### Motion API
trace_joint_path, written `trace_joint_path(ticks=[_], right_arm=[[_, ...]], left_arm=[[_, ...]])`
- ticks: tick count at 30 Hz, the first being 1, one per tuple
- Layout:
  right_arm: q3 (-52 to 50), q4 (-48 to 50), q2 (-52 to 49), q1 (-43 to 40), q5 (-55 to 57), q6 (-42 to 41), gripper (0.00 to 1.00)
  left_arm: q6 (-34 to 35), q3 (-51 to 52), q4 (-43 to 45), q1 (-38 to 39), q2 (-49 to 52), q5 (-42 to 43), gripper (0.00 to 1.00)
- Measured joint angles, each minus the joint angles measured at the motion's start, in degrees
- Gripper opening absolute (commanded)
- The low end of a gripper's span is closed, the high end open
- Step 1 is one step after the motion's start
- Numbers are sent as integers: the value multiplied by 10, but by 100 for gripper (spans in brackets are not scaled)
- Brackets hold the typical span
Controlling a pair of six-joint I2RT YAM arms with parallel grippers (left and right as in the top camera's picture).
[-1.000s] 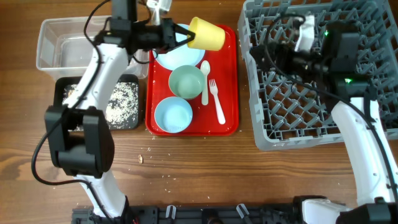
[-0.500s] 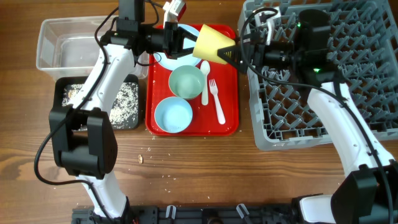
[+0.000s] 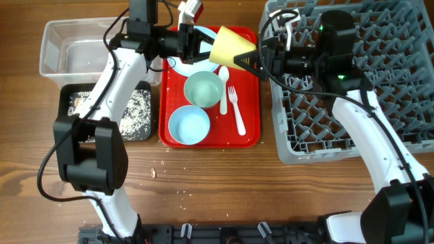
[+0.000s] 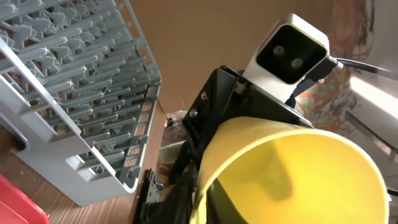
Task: Sort waste into correct bins and load items into the dishwasher rack
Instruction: 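Hand the yellow cup from the left gripper to the right gripper, then lower the yellow cup into the dish rack with the right gripper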
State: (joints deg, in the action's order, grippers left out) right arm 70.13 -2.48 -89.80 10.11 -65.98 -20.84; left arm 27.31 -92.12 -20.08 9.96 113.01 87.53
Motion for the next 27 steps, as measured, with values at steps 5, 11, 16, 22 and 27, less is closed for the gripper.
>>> trace_joint_path(ticks=[5,11,16,22,27], right_arm=[[0,0,0,-2,0,-2,51],[0,-58,0,-57,0,-8,50],[1,-207,14,-133,51,6,52],[3,-403,101,-162,234,38,54],[37,-559,145,-162,376,46,54]], left_arm=[[5,0,0,0,0,-2,38],[4,0,0,-3,0,-17,42],[-1,0,-1,-18,0,-109,52],[-36,0,-50,-28,0,-326,67],[-58,0,-111,-27,0,-572,77]])
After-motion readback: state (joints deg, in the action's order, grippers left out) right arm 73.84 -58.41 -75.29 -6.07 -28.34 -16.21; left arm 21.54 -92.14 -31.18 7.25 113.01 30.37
